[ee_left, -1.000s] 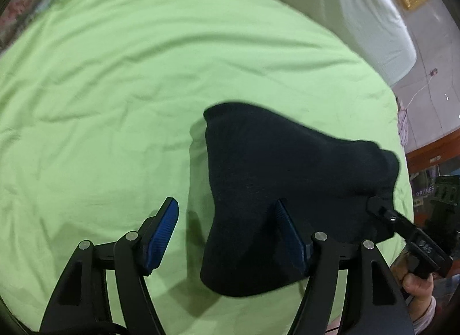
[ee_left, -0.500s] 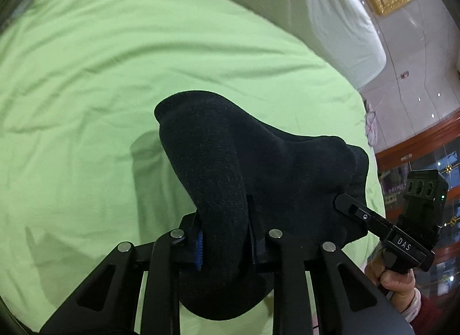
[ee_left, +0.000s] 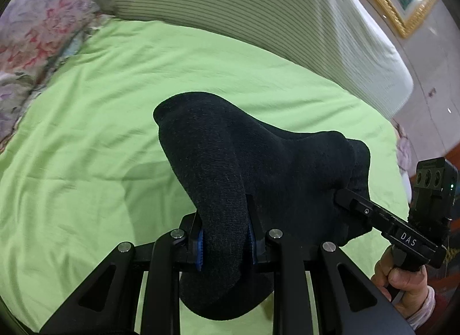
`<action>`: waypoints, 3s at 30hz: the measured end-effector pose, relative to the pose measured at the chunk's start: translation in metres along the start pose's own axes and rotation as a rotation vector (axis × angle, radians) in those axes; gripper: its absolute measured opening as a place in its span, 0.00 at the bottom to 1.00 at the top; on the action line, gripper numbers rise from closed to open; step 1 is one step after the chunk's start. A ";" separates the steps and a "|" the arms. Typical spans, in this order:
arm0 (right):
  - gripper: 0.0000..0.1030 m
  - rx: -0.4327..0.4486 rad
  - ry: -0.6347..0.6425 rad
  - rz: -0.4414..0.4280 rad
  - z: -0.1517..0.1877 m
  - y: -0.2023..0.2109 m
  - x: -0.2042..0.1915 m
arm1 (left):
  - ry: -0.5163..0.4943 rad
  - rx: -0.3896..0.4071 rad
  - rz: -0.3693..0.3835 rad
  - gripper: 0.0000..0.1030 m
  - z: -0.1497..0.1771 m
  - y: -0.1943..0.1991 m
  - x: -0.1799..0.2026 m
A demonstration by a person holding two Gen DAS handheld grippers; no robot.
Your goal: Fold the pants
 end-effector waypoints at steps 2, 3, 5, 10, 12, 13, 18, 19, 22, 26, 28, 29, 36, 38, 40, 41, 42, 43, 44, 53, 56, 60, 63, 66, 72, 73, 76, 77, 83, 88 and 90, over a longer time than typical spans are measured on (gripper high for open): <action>0.38 -0.009 0.015 -0.009 -0.005 -0.010 -0.006 | 0.013 0.007 -0.018 0.21 -0.004 -0.001 -0.009; 0.38 -0.014 0.022 -0.011 -0.007 -0.016 -0.008 | 0.018 0.010 -0.026 0.21 -0.007 -0.002 -0.015; 0.38 -0.021 0.028 -0.013 -0.008 -0.024 -0.007 | 0.025 0.015 -0.043 0.21 -0.009 -0.004 -0.022; 0.38 -0.035 0.040 -0.010 -0.011 -0.043 -0.013 | 0.037 0.025 -0.075 0.21 -0.012 -0.015 -0.036; 0.38 -0.042 0.045 -0.008 -0.010 -0.048 -0.013 | 0.046 0.023 -0.083 0.21 -0.012 -0.020 -0.042; 0.38 -0.050 0.048 -0.006 -0.009 -0.053 -0.012 | 0.052 0.021 -0.084 0.21 -0.011 -0.022 -0.045; 0.40 -0.074 0.052 0.023 -0.007 -0.064 -0.008 | 0.073 -0.001 -0.092 0.22 -0.006 -0.034 -0.057; 0.41 -0.077 0.049 0.025 -0.007 -0.064 -0.007 | 0.073 -0.003 -0.092 0.23 -0.005 -0.036 -0.059; 0.46 -0.087 0.048 0.038 -0.005 -0.067 -0.005 | 0.076 -0.011 -0.094 0.26 -0.003 -0.042 -0.063; 0.51 -0.089 0.045 0.069 -0.001 -0.067 0.002 | 0.082 -0.015 -0.102 0.35 0.000 -0.045 -0.068; 0.54 -0.096 0.029 0.084 0.001 -0.068 0.007 | 0.079 -0.018 -0.114 0.40 0.002 -0.046 -0.070; 0.56 -0.098 0.020 0.090 0.003 -0.069 0.011 | 0.080 -0.019 -0.118 0.43 0.003 -0.046 -0.071; 0.65 -0.090 -0.007 0.118 0.010 -0.066 0.023 | 0.091 -0.016 -0.145 0.60 0.010 -0.043 -0.076; 0.65 -0.080 -0.015 0.128 0.011 -0.063 0.025 | 0.094 -0.012 -0.156 0.65 0.012 -0.042 -0.078; 0.66 -0.074 -0.009 0.128 0.011 -0.060 0.025 | 0.094 0.000 -0.164 0.66 0.015 -0.040 -0.079; 0.66 -0.068 -0.004 0.130 0.011 -0.059 0.025 | 0.092 0.005 -0.170 0.67 0.016 -0.039 -0.079; 0.66 -0.063 0.001 0.132 0.011 -0.057 0.024 | 0.088 0.011 -0.177 0.68 0.017 -0.037 -0.078; 0.66 -0.057 0.005 0.134 0.011 -0.055 0.023 | 0.084 0.019 -0.188 0.70 0.019 -0.035 -0.077; 0.66 -0.052 0.010 0.136 0.012 -0.053 0.023 | 0.080 0.024 -0.197 0.71 0.020 -0.034 -0.076; 0.71 0.005 0.020 0.139 0.018 -0.037 0.021 | 0.073 0.074 -0.236 0.75 0.036 -0.021 -0.071; 0.74 0.029 0.036 0.149 0.022 -0.031 0.019 | 0.075 0.097 -0.250 0.76 0.043 -0.016 -0.070; 0.77 0.067 0.064 0.168 0.025 -0.025 0.015 | 0.073 0.124 -0.263 0.78 0.051 -0.012 -0.069; 0.79 0.112 0.086 0.183 0.028 -0.018 0.012 | 0.071 0.149 -0.254 0.78 0.054 -0.010 -0.066; 0.82 0.155 0.129 0.194 0.031 -0.011 0.005 | 0.052 0.186 -0.252 0.78 0.057 -0.004 -0.061; 0.86 0.226 0.265 0.218 0.041 -0.004 -0.018 | 0.047 0.210 -0.257 0.79 0.065 0.005 -0.057; 0.86 0.240 0.299 0.226 0.044 -0.003 -0.023 | 0.050 0.212 -0.257 0.79 0.066 0.006 -0.058; 0.88 0.265 0.373 0.239 0.051 -0.004 -0.034 | 0.062 0.227 -0.265 0.80 0.069 0.009 -0.060; 0.88 0.269 0.388 0.239 0.052 -0.004 -0.036 | 0.064 0.233 -0.262 0.80 0.070 0.010 -0.060; 0.88 0.263 0.386 0.235 0.056 -0.013 -0.037 | 0.042 0.268 -0.262 0.81 0.073 0.015 -0.054; 0.88 0.278 0.376 0.238 0.060 -0.015 -0.035 | 0.025 0.270 -0.258 0.81 0.078 0.011 -0.049; 0.88 0.291 0.388 0.241 0.060 -0.016 -0.034 | 0.012 0.279 -0.278 0.82 0.080 0.011 -0.048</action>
Point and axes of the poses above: each gripper's, at about its wrist camera, not at the fingertips, and y roughly against the way its jaws point, x to its right, z to its underside, the point moved 6 cm from there along -y, roughly the way its jaws point, and after that the axes turned 9 degrees about z, right-handed, at the moved point
